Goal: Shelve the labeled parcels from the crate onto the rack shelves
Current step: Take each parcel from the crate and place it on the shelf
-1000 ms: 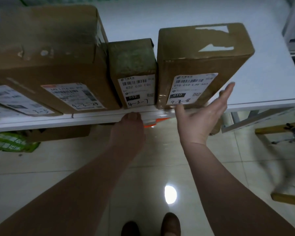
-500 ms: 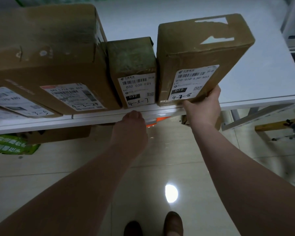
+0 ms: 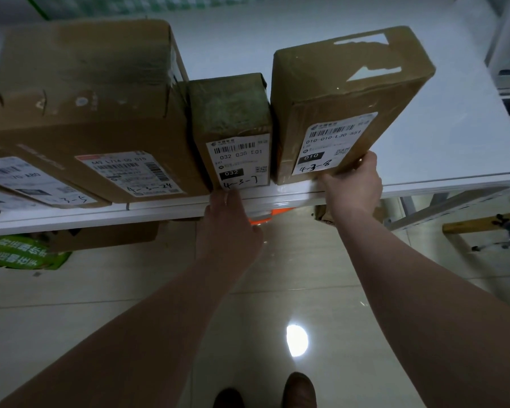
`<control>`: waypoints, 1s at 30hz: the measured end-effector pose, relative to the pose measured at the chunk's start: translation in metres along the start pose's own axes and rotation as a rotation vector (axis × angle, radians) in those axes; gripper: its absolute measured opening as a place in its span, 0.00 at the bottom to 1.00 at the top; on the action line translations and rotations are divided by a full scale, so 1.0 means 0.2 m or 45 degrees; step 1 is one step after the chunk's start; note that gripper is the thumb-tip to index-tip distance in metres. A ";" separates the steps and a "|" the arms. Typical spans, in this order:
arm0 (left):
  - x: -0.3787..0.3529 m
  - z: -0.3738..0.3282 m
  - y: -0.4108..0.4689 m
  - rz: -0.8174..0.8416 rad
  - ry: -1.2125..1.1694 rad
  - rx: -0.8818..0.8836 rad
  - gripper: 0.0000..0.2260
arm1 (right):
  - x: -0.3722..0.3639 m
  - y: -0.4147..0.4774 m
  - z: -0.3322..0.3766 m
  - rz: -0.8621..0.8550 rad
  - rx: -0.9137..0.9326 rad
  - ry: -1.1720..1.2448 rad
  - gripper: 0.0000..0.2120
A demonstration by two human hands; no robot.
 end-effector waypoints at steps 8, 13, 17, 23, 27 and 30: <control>-0.02 0.00 0.01 0.048 -0.044 0.076 0.36 | -0.01 -0.03 -0.01 0.018 -0.005 0.029 0.21; -0.01 0.00 0.01 0.068 -0.084 0.105 0.37 | 0.01 -0.06 -0.02 0.026 0.015 0.039 0.19; 0.00 0.02 0.00 0.113 -0.138 0.135 0.39 | 0.01 -0.07 -0.03 0.051 -0.006 0.034 0.21; 0.03 0.05 -0.07 0.291 -0.119 0.159 0.40 | 0.06 -0.09 -0.03 0.159 -0.025 0.016 0.18; 0.12 0.07 -0.12 0.283 -0.112 0.146 0.35 | 0.11 -0.12 -0.02 0.282 -0.101 -0.027 0.27; 0.21 0.10 -0.20 0.311 -0.183 0.132 0.28 | 0.17 -0.20 -0.02 0.309 -0.220 0.010 0.30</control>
Point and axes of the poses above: each hand's wrist, its own y-axis towards the middle knuckle, its own x-axis out of the back of the hand, z = x × y, the point moved 6 cm from there along y, towards the middle knuckle, and after that the axes turned 2 degrees about y, right-handed, at the moved point
